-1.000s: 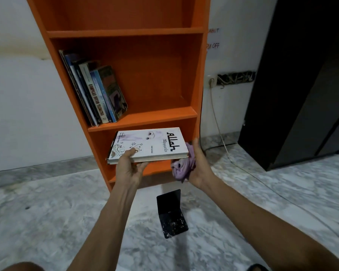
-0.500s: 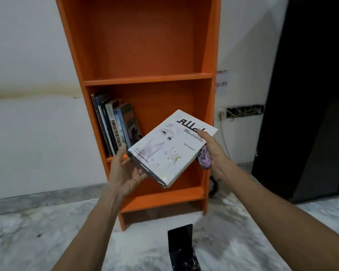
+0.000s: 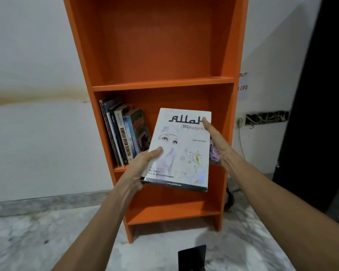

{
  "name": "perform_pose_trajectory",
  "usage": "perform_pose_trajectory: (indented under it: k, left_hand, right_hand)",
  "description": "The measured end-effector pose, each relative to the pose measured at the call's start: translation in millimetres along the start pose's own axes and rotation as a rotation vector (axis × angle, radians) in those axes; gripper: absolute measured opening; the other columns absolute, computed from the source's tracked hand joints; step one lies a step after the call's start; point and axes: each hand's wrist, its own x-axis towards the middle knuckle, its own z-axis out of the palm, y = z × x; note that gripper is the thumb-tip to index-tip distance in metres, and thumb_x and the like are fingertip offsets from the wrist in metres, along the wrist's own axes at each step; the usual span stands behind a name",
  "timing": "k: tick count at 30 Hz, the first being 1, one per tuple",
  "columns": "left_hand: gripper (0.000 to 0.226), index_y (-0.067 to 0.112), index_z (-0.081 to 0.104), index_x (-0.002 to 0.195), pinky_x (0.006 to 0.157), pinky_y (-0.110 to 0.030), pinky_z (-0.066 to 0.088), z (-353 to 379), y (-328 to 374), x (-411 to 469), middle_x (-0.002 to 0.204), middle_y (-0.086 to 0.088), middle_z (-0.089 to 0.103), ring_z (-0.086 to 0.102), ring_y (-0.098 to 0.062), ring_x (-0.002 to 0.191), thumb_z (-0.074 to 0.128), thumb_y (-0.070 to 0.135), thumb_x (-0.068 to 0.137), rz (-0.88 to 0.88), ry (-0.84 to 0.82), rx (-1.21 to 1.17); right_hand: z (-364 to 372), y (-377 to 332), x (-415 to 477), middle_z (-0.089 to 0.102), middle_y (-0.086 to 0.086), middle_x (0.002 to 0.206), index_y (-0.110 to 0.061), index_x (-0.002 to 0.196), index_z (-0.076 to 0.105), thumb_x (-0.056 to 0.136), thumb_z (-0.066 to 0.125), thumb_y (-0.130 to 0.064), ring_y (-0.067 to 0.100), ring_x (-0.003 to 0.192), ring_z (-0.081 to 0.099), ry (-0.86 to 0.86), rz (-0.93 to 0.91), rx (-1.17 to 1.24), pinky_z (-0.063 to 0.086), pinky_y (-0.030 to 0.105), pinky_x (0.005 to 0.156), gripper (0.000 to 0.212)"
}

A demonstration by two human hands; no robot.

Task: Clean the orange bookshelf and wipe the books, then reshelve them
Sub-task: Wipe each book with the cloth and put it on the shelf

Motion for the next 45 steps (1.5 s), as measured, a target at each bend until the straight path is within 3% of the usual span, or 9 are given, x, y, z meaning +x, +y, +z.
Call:
perform_pose_trajectory:
  k: [8, 11, 14, 17, 21, 28, 34, 38, 45]
  left_hand:
    - [0.054, 0.011, 0.057, 0.126, 0.084, -0.052, 0.056, -10, 3, 54, 0.121, -0.009, 0.068, 0.067, -0.035, 0.103, 0.076, 0.032, 0.079, 0.148, 0.245, -0.286]
    - [0.093, 0.012, 0.045, 0.138, 0.106, -0.055, 0.039, -13, 6, 70, 0.138, 0.003, 0.051, 0.052, -0.028, 0.125, 0.087, 0.044, 0.061, 0.247, 0.391, -0.182]
    - [0.056, 0.009, 0.05, 0.133, 0.107, -0.048, 0.04, -6, 2, 86, 0.129, -0.003, 0.059, 0.055, -0.024, 0.119, 0.072, 0.026, 0.085, 0.343, 0.499, -0.095]
    - [0.034, 0.012, 0.06, 0.12, 0.093, -0.037, 0.051, 0, -5, 100, 0.111, 0.001, 0.066, 0.062, -0.018, 0.105, 0.066, 0.027, 0.09, 0.454, 0.583, 0.101]
    - [0.005, 0.028, 0.058, 0.091, 0.07, -0.022, 0.05, 1, -17, 115, 0.088, 0.009, 0.064, 0.062, -0.005, 0.083, 0.062, 0.029, 0.093, 0.655, 0.628, 0.344]
    - [0.024, 0.012, 0.059, 0.101, 0.064, -0.018, 0.048, -20, -49, 151, 0.089, 0.001, 0.063, 0.061, -0.007, 0.079, 0.055, 0.035, 0.096, 0.739, 0.641, 0.402]
    - [0.034, 0.009, 0.053, 0.12, 0.072, -0.008, 0.044, -38, -57, 158, 0.087, 0.017, 0.052, 0.05, 0.017, 0.082, 0.05, 0.035, 0.099, 0.756, 0.697, 0.506]
    - [0.03, 0.015, 0.051, 0.119, 0.075, -0.04, 0.048, -50, -76, 161, 0.093, -0.003, 0.053, 0.053, -0.026, 0.09, 0.05, 0.037, 0.098, 0.741, 0.679, 0.614]
    - [0.05, 0.004, 0.044, 0.136, 0.079, -0.033, 0.043, -55, -79, 158, 0.113, -0.011, 0.05, 0.051, -0.026, 0.101, 0.058, 0.018, 0.09, 0.642, 0.768, 0.918]
  right_hand:
    - [7, 13, 31, 0.075, 0.015, 0.103, -0.007, 0.126, 0.062, 0.08, 0.079, -0.042, 0.026, 0.091, 0.074, 0.087, 0.17, -0.389, 0.06, 0.041, 0.084, 0.061]
    - [4, 23, 38, 0.075, 0.005, 0.091, -0.014, 0.129, 0.059, 0.084, 0.072, -0.05, 0.016, 0.054, 0.069, 0.495, -0.121, -0.928, 0.056, 0.027, 0.05, 0.059]
    - [11, 40, 46, 0.071, -0.007, 0.112, -0.017, 0.126, 0.062, 0.089, 0.063, -0.055, 0.013, 0.06, 0.069, 0.468, -0.291, -1.151, 0.051, 0.022, 0.051, 0.053]
    - [17, 54, 75, 0.071, 0.0, 0.072, -0.011, 0.096, 0.071, 0.088, 0.062, -0.057, 0.015, 0.054, 0.065, 0.375, -0.137, -0.94, 0.062, 0.039, 0.07, 0.048]
    - [25, 63, 120, 0.069, 0.002, 0.12, -0.013, 0.122, 0.066, 0.083, 0.07, -0.056, 0.02, 0.096, 0.068, 0.346, 0.037, -0.658, 0.057, 0.036, 0.087, 0.058]
    - [57, 61, 168, 0.071, 0.008, 0.117, -0.011, 0.128, 0.062, 0.091, 0.064, -0.048, 0.023, 0.102, 0.068, 0.123, 0.061, -0.518, 0.055, 0.038, 0.095, 0.052]
    - [77, 57, 188, 0.067, 0.011, 0.082, -0.01, 0.097, 0.065, 0.094, 0.057, -0.003, 0.015, 0.065, 0.064, 0.031, 0.029, -0.599, 0.053, 0.019, 0.052, 0.011]
    - [75, 63, 197, 0.061, 0.008, 0.073, -0.005, 0.113, 0.062, 0.095, 0.051, 0.001, 0.013, 0.054, 0.06, 0.048, 0.014, -0.751, 0.043, 0.017, 0.043, 0.022]
    - [73, 93, 215, 0.069, 0.021, 0.11, 0.009, 0.117, 0.063, 0.095, 0.056, -0.011, 0.028, 0.084, 0.066, 0.134, 0.082, -0.792, 0.055, 0.03, 0.068, 0.029]
